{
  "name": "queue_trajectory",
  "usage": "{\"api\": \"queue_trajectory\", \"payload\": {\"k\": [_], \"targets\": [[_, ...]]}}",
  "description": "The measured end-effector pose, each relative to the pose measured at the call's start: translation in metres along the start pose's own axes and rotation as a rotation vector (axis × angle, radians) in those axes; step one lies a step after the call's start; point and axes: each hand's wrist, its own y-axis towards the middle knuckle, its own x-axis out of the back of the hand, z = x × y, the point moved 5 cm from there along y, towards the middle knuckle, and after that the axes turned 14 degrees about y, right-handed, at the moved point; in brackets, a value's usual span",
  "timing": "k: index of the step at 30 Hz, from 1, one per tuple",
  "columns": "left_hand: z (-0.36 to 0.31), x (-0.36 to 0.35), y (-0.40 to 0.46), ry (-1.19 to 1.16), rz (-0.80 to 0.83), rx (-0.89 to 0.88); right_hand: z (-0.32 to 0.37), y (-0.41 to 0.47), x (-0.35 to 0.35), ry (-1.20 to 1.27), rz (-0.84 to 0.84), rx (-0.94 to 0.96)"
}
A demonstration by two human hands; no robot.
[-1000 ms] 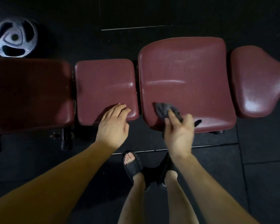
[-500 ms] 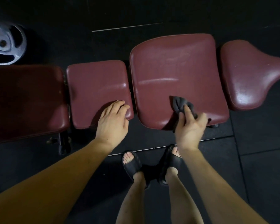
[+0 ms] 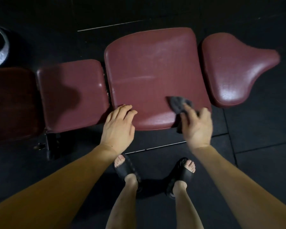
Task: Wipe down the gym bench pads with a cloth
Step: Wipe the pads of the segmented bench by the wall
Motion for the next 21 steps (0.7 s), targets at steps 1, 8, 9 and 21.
{"api": "queue_trajectory", "payload": {"k": [1,8,9,21], "targets": [[-0.011,-0.002,0.001,-0.004,0.008,0.003,-0.027,0.004,0.011,0.002,-0.044,-0.11],[-0.053,-0.001,0.007,-0.017,0.008,0.118,0.025,0.001,-0.018,0.138,-0.078,-0.2],[-0.055,-0.001,0.006,-0.01,0.009,0.132,0.049,-0.003,-0.026,0.158,0.004,-0.096],[-0.144,-0.002,0.02,-0.001,0.021,0.206,-0.088,0.017,0.031,0.265,0.162,-0.028]]}}
